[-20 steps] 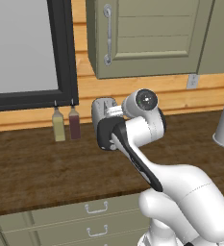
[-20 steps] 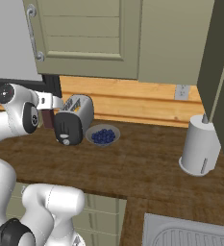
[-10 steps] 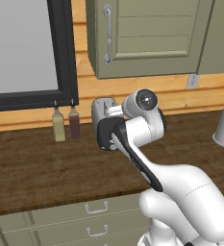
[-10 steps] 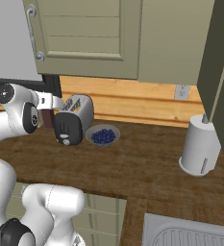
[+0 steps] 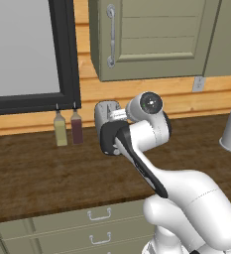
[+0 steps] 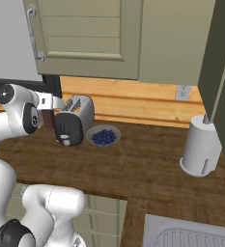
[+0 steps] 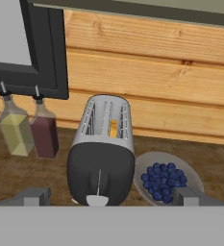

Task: Start the toaster. Once the lever pops up, take the bread to the plate on the dining counter.

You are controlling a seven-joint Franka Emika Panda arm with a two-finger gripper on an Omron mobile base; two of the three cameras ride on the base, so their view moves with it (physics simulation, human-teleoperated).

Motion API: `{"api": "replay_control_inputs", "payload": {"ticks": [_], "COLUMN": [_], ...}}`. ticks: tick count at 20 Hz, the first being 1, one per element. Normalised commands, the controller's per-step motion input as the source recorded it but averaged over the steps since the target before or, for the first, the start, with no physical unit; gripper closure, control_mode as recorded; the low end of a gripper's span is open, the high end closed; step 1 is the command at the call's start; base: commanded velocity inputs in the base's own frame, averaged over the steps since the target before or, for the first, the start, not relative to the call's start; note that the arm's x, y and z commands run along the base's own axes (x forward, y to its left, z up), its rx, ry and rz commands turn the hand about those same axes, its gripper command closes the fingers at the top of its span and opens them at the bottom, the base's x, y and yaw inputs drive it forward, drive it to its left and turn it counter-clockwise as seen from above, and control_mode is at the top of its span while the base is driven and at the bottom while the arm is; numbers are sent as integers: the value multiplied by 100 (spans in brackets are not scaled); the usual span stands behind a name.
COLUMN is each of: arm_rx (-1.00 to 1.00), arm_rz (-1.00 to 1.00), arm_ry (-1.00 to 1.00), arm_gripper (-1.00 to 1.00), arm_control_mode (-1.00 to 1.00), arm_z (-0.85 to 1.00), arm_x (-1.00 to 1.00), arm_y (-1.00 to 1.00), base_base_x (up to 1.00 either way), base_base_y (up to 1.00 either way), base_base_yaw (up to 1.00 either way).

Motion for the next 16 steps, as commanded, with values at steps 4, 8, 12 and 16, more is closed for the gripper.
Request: {"api": "replay_control_inputs", "payload": {"ticks": [4, 8, 12, 16], "arm_rx": [0, 0, 0, 0], "arm_rz": [0, 0, 0, 0], "arm_ry": [0, 0, 0, 0], "arm_gripper": [-100, -100, -100, -100], "arm_control_mode": [-100, -100, -100, -100], "arm_z": [0, 0, 0, 0], "arm_x": [0, 0, 0, 0], "arm_y": [0, 0, 0, 0], "base_base_x": [0, 0, 0, 0], "base_base_y": [0, 0, 0, 0], "base_base_yaw": [0, 0, 0, 0]}}
